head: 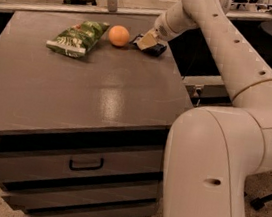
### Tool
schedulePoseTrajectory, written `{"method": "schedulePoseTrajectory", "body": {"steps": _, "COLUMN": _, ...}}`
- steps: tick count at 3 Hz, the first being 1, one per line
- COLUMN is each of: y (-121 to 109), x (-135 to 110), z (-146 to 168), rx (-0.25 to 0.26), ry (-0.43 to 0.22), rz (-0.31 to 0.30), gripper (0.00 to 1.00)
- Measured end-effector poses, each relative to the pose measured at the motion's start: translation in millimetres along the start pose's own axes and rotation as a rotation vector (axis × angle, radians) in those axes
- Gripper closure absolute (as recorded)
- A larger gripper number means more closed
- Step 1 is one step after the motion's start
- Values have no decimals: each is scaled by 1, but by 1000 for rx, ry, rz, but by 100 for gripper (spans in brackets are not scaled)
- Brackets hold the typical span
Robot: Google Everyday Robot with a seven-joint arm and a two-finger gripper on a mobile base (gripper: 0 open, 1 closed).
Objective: Move rxbar blueberry near orange
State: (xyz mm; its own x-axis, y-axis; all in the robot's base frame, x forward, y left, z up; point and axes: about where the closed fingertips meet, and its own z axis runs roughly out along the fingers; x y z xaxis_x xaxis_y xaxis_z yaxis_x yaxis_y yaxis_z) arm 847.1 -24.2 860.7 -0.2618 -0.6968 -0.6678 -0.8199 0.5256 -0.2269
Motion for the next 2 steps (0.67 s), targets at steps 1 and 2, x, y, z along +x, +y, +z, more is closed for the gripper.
{"method": "schedulePoseTrajectory", "body": {"steps": 1, "y": 2, "x": 1, "z": 5, "rx": -7, "ry": 2, "rz": 1, "gripper": 88}}
{"method": "schedulePoseTrajectory", "body": {"steps": 2, "y": 4, "x": 1, "z": 9, "rx": -13, "ry": 5, "rz": 1, "gripper": 63}}
